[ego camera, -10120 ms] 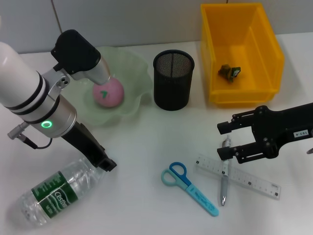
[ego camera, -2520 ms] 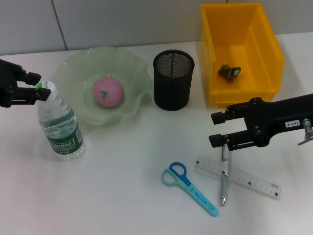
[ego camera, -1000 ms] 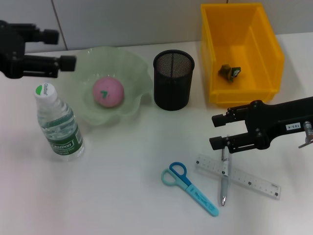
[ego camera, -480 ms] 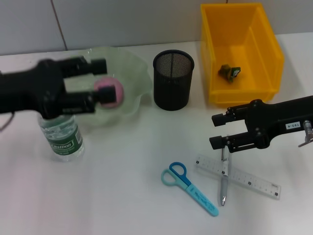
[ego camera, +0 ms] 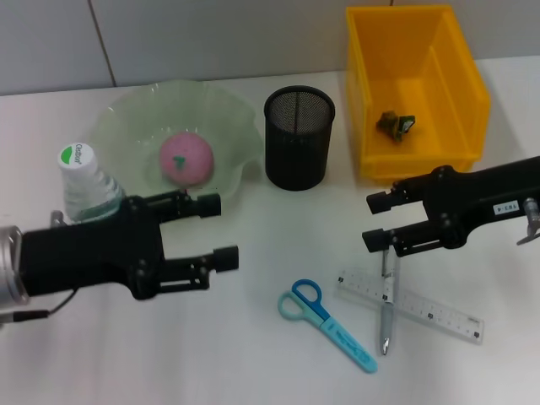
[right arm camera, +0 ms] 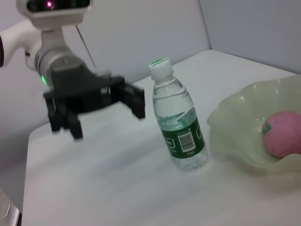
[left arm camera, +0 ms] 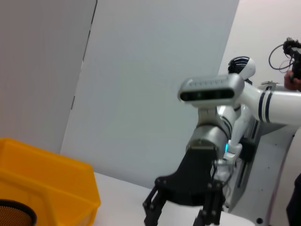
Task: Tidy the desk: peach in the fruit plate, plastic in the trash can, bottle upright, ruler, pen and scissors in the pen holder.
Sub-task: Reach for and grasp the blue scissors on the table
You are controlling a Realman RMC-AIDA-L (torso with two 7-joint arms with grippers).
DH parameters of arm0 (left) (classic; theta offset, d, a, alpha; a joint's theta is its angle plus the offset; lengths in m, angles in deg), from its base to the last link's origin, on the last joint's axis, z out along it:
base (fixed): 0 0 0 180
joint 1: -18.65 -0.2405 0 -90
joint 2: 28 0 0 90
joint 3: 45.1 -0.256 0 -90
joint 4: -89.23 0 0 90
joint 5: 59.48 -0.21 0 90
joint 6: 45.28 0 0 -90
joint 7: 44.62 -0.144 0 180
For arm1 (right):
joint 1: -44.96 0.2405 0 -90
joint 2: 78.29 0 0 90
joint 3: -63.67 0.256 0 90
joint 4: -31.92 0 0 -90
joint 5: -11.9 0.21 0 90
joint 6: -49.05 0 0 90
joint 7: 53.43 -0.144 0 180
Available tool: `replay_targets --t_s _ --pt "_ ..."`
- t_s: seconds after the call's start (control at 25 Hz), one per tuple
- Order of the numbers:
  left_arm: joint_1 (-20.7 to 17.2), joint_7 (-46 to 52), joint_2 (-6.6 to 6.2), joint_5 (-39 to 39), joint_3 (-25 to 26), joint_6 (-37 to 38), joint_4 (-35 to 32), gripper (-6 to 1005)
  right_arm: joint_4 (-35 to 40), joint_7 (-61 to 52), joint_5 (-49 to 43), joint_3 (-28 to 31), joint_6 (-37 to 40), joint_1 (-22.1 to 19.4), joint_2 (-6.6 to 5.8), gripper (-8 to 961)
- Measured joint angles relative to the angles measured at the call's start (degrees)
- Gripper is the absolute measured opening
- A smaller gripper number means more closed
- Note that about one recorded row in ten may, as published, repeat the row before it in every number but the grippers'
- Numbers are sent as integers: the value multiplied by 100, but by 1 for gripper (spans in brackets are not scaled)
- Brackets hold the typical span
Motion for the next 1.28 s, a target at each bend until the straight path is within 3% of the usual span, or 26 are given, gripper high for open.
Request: replay_targets --t_s 0.24,0.64,0.76,1.04,1.28 --pt "-27 -1257 20 48 -11 -469 805 786 435 -551 -95 -287 37 131 -46 693" --pt "-178 -1851 27 39 -17 -766 1076 786 941 -1777 -659 -831 190 638 -63 692" --pt "-327 -2101 21 28 -17 -950 1092 786 1173 -2694 -1107 -1221 240 981 -49 692" --pt "-487 -2273 -5 15 -16 -1230 1087 786 944 -3956 -1621 -2124 491 1896 -23 690" --pt "-534 -2222 -19 13 1 -1286 1057 785 178 -4549 -2440 -2420 368 2715 219 689"
